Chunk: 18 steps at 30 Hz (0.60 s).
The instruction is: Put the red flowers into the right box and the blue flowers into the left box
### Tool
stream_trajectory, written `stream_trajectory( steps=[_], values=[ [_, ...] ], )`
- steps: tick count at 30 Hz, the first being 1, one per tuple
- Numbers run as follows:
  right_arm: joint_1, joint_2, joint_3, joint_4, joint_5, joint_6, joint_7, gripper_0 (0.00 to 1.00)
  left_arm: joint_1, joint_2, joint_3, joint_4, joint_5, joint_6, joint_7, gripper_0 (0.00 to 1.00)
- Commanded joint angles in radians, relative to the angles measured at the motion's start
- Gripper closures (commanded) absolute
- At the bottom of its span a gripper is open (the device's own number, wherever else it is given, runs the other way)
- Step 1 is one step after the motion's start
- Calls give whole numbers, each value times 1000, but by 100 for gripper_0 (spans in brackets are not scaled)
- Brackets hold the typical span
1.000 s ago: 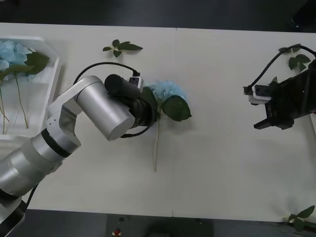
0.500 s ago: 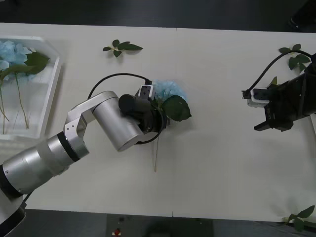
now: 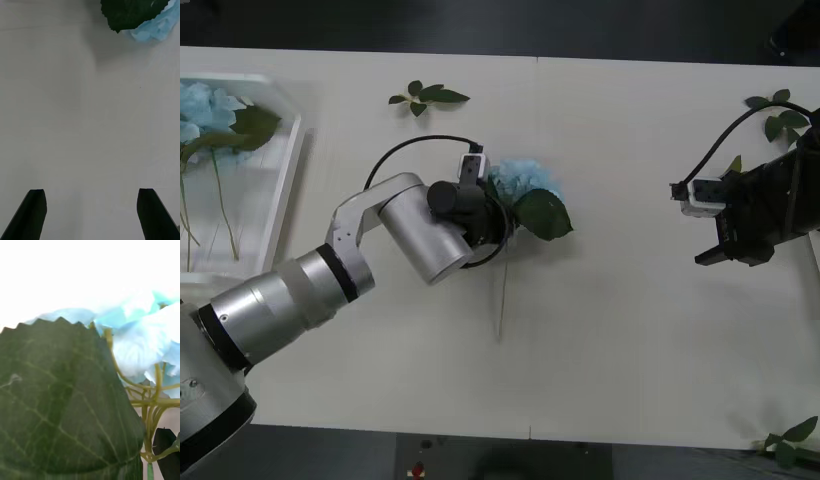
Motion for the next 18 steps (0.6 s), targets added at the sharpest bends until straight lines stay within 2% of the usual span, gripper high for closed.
stream_trajectory(
  steps=[1,2,3,4,5,18],
  values=[
    [-12,-31,-13,-4,3,-7,1,30,-14,-3,-30,13,-9,-22,24,0],
    [-12,-31,-13,-4,3,-7,1,30,-14,-3,-31,13,-10,-22,22,0],
    [-12,-31,-13,-4,3,-7,1,30,-14,-3,-33,13,-15,-22,22,18],
    [-12,-31,-13,-4,3,-7,1,30,-14,-3,-34,13,-20,-22,24,66],
    [-12,-31,-13,-4,3,-7,1,30,-15,-3,-34,13,-21,-22,22,100],
    [-12,-31,-13,-4,3,-7,1,30,-12,-3,-42,13,-44,-20,22,100]
  ],
)
